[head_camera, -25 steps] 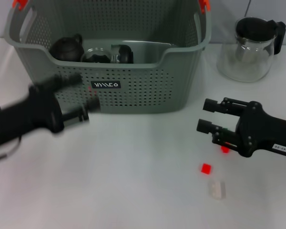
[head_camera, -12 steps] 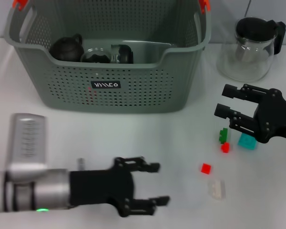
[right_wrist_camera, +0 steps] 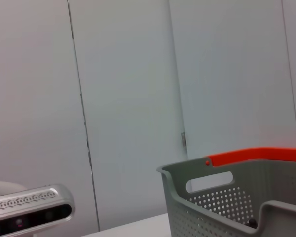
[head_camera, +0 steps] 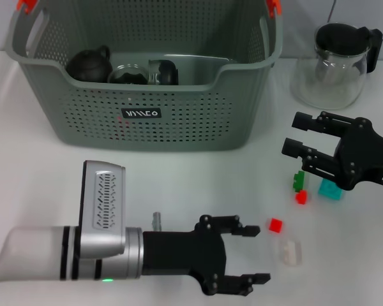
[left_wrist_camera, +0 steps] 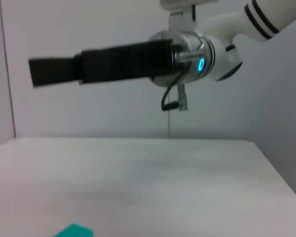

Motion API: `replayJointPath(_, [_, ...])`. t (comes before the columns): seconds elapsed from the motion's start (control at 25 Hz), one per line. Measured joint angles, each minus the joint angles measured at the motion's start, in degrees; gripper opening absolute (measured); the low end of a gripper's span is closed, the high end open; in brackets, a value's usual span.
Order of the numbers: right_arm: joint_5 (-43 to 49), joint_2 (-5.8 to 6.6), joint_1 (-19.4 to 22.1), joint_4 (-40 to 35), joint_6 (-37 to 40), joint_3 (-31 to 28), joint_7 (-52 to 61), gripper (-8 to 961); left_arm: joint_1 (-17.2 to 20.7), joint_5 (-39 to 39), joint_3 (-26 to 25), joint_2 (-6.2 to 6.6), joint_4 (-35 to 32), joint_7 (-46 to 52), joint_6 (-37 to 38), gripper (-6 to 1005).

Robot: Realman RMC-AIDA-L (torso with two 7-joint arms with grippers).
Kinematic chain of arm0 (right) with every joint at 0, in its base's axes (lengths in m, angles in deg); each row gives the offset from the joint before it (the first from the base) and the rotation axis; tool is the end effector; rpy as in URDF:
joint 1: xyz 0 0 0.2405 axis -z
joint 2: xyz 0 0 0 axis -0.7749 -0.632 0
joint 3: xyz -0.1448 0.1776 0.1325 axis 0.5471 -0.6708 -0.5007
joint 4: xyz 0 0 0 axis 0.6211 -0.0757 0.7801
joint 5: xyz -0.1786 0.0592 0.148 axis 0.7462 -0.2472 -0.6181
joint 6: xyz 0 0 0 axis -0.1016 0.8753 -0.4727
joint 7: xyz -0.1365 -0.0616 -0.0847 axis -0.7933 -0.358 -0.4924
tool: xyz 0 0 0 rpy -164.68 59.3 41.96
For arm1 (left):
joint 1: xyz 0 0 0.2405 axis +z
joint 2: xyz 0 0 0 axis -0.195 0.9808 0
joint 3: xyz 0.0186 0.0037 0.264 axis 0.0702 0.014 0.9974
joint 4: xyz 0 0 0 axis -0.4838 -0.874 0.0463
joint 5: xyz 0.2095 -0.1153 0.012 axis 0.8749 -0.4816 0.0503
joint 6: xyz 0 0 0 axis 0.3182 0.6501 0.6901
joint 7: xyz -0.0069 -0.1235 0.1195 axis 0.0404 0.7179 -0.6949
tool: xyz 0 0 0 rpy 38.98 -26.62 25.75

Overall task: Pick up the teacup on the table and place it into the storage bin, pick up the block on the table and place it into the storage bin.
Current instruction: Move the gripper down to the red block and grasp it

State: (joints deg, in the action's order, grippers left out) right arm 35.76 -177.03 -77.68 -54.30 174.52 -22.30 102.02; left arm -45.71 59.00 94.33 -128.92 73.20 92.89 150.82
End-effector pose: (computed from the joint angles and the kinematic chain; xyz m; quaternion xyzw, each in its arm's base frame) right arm 0.2704 0.3409 -0.0205 -0.9017 0.1279 0.3782 0.1662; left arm -0.2440 0.2897 -0.1709 -0.9638 -0.0176 -0.2610 0.0526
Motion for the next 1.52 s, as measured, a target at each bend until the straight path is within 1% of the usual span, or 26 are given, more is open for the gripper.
replayJointPath(0.08, [0.0, -0.05, -0.1, 0.0, 0.0, 0.1, 0.0, 563, -1.2, -1.2, 0.0, 0.01, 1.8, -1.7, -0.9, 731])
replayJointPath(0.2, [0.1, -0.07, -0.2, 0.0, 0.0, 0.4, 0.2, 564, -2.7, -1.5, 0.0, 0.01, 3.6, -1.7, -2.3, 731])
replayJointPath(0.28, [0.9, 0.08, -0.1, 0.0, 0.0, 0.6, 0.8, 564, -2.4, -1.5, -0.1, 0.13, 3.5, -1.5, -2.0, 731])
replayJointPath(0.32, [1.7, 0.25, 0.0, -0.1, 0.1, 0.6, 1.2, 564, -1.7, -1.5, -0.2, 0.32, 3.0, -1.3, -1.3, 731])
replayJointPath(0.4, [3.2, 0.54, 0.3, -0.5, 0.4, 0.6, 2.3, 564, 0.9, -1.1, -0.5, 0.71, 0.3, 0.5, 1.2, 731])
replayJointPath(0.44, [3.6, 0.63, 0.7, -1.1, 0.5, 0.5, 2.9, 564, 3.0, -0.5, -0.5, 0.81, -2.4, 2.6, 3.2, 731])
replayJointPath(0.56, [4.6, 0.42, 1.7, -4.3, 0.9, 0.8, 5.3, 564, 9.9, 0.8, -1.0, 0.90, -14.1, 10.7, 10.5, 731])
replayJointPath(0.64, [7.3, 0.02, 2.0, -7.4, 1.6, 0.9, 7.8, 564, 13.3, 1.0, -2.1, 1.05, -20.5, 14.9, 15.1, 731])
replayJointPath(0.68, [9.1, -0.13, 1.9, -8.8, 2.1, 0.9, 9.1, 564, 14.9, 1.1, -3.5, 1.30, -23.4, 16.8, 18.0, 731])
replayJointPath(0.76, [14.5, -0.52, 1.5, -13.1, 3.5, 1.0, 13.5, 564, 16.5, 1.3, -6.4, 1.98, -26.2, 18.9, 22.4, 731])
replayJointPath(0.88, [23.3, -1.31, 0.3, -23.4, 6.0, 1.0, 23.6, 564, 17.1, 1.4, -12.3, 2.96, -27.1, 20.1, 27.4, 731])
replayJointPath(0.96, [29.3, -1.60, -1.3, -30.9, 8.4, 1.1, 32.0, 564, 17.2, 1.4, -15.1, 3.12, -27.2, 20.1, 28.5, 731])
replayJointPath(1.04, [33.5, -1.65, -3.3, -36.0, 11.0, 1.3, 38.8, 564, 17.3, 1.4, -16.9, 3.21, -27.2, 20.1, 28.6, 731])
replayJointPath(1.08, [36.9, -1.67, -5.2, -39.0, 12.7, 1.8, 43.0, 564, 17.2, 1.4, -17.4, 3.25, -27.2, 20.1, 28.5, 731])
replayJointPath(1.16, [42.9, -1.83, -9.1, -42.4, 15.1, 3.3, 49.7, 564, 17.3, 1.4, -17.8, 3.35, -27.3, 20.1, 28.2, 731])
replayJointPath(1.24, [49.2, -2.34, -12.9, -43.1, 15.5, 5.2, 55.4, 564, 17.4, 1.4, -18.2, 3.37, -27.3, 20.0, 28.1, 731])
replayJointPath(1.28, [53.0, -2.82, -15.0, -42.9, 15.1, 6.5, 58.6, 564, 17.4, 1.4, -18.3, 3.35, -27.3, 20.0, 28.1, 731])
replayJointPath(1.36, [57.6, -3.33, -17.8, -41.7, 13.7, 9.1, 63.0, 565, 17.4, 1.4, -18.6, 3.31, -27.3, 19.9, 28.0, 731])
replayJointPath(1.4, [58.6, -3.47, -18.9, -41.0, 12.9, 10.7, 65.0, 565, 17.4, 1.4, -18.8, 3.28, -27.2, 19.9, 27.9, 731])
replayJointPath(1.52, [57.2, -3.69, -20.1, -39.9, 10.9, 15.7, 68.0, 565, 17.4, 1.4, -19.2, 3.18, -27.0, 19.9, 27.1, 731])
